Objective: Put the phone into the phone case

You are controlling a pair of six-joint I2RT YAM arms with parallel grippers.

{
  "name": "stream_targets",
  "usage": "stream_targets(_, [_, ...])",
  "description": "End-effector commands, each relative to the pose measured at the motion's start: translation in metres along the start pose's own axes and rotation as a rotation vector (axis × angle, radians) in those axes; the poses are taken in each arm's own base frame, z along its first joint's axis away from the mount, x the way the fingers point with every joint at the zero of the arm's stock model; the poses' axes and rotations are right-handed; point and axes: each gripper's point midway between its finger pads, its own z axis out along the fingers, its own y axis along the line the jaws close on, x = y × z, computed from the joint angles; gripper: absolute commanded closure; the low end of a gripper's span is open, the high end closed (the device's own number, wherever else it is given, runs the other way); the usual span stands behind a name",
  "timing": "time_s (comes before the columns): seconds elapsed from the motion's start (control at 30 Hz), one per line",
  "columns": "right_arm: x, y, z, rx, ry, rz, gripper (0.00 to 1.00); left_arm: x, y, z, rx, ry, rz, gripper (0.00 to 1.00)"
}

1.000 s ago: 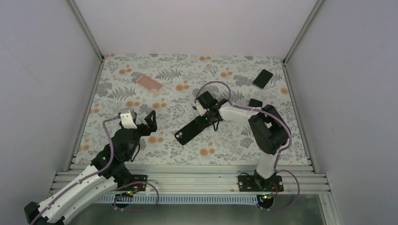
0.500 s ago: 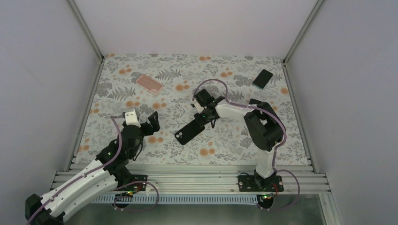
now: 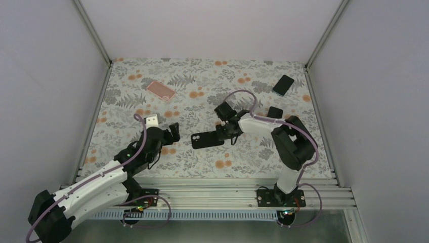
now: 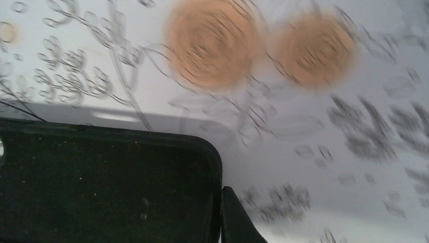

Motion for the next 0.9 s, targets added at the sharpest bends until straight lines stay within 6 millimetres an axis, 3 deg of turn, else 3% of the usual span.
stream_targets(0.0, [0.011, -0.019, -0.015, 0.046, -0.048, 0.231, 0.96, 0.000, -0.013, 0.001, 0.043, 0.030, -0.045, 0.00])
stream_targets(0.2, [0.041, -0.033, -0.013, 0.075, 0.006, 0.456, 0.96, 0.006, -0.012, 0.003, 0.037, 0.050, -0.059, 0.00])
stream_targets(0.43, [0.053, -0.024, -0.027, -0.087, -0.073, 0.630, 0.96, 0.013, -0.006, 0.005, 0.000, 0.082, -0.067, 0.00])
stream_targets(0.67, [0.058, -0.014, -0.028, -0.136, -0.048, 0.589, 0.86, 0.016, -0.006, 0.007, -0.006, 0.100, -0.071, 0.00])
stream_targets(0.87, [0.076, -0.001, -0.017, -0.183, 0.026, 0.541, 0.76, 0.019, -0.007, 0.008, -0.001, 0.111, -0.077, 0.00])
